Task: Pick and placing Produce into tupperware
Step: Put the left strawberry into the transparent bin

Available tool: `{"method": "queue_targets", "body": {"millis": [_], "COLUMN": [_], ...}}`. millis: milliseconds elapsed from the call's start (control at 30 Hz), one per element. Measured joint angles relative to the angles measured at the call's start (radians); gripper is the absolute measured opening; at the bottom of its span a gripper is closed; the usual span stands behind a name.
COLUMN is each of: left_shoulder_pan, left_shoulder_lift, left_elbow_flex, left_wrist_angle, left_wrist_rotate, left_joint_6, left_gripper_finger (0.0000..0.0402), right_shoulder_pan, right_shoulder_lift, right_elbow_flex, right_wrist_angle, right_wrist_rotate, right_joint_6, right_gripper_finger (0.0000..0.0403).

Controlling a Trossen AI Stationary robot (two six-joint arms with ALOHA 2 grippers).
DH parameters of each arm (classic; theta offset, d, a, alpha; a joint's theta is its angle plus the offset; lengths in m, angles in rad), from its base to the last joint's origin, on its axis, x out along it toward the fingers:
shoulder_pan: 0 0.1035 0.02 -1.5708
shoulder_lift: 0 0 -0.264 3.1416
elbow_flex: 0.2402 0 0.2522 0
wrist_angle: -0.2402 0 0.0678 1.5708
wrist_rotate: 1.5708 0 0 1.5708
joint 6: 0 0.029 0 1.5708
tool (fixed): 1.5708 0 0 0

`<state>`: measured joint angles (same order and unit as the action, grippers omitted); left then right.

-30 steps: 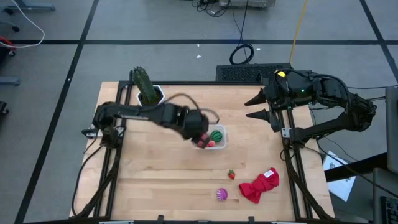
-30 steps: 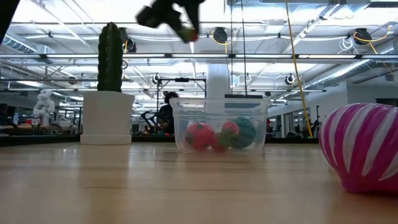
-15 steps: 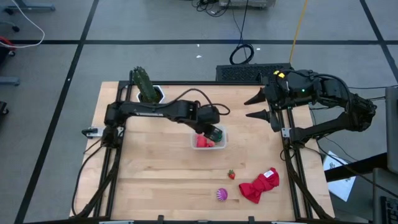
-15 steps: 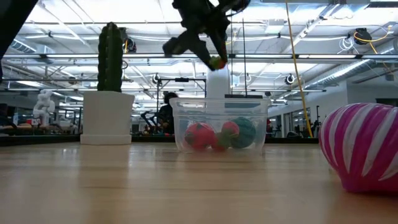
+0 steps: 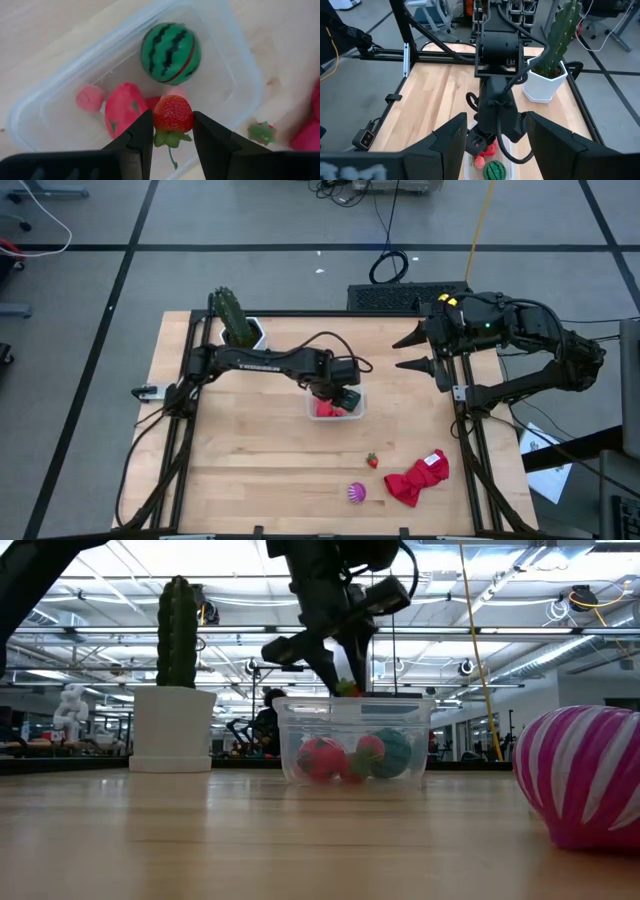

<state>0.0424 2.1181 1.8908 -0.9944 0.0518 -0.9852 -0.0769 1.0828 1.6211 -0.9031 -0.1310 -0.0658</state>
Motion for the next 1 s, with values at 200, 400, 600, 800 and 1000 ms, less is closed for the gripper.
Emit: {"method": "queue_targets", "body": {"millis": [200, 400, 600, 800, 1000], "left_shoulder_pan": [0.019, 0.016, 0.015, 0.020, 0.025], "left_shoulder_lift": [0.028, 0.052, 0.071, 0.073, 0.073], "left_elbow_flex": [-0.001, -0.001, -0.001, -0.001, -0.001], "left_wrist_angle": [-0.014, -0.036, -0.021, -0.021, -0.016], "left_wrist_rotate": [0.038, 0.034, 0.056, 0.052, 0.047], "left_joint_6": [-0.037, -0.047, -0.053, -0.064, -0.063], "left_gripper_finger": [0.0118, 0.0118, 0.0118, 0.0118, 0.0118], "right_shoulder_pan": [0.000, 0.000, 0.000, 0.000, 0.000], "right_shoulder_lift": [0.000, 0.000, 0.000, 0.000, 0.000], "right_elbow_flex": [0.000, 0.000, 0.000, 0.000, 0.000], "right_wrist_angle": [-0.010, -0.029, -0.032, -0.033, -0.038], "right_wrist_rotate": [0.000, 0.000, 0.000, 0.000, 0.000], "right_joint_6": [0.000, 0.000, 0.000, -0.001, -0.002], "right_gripper_finger": [0.0196, 0.0196, 0.0196, 0.0196, 0.0196]}}
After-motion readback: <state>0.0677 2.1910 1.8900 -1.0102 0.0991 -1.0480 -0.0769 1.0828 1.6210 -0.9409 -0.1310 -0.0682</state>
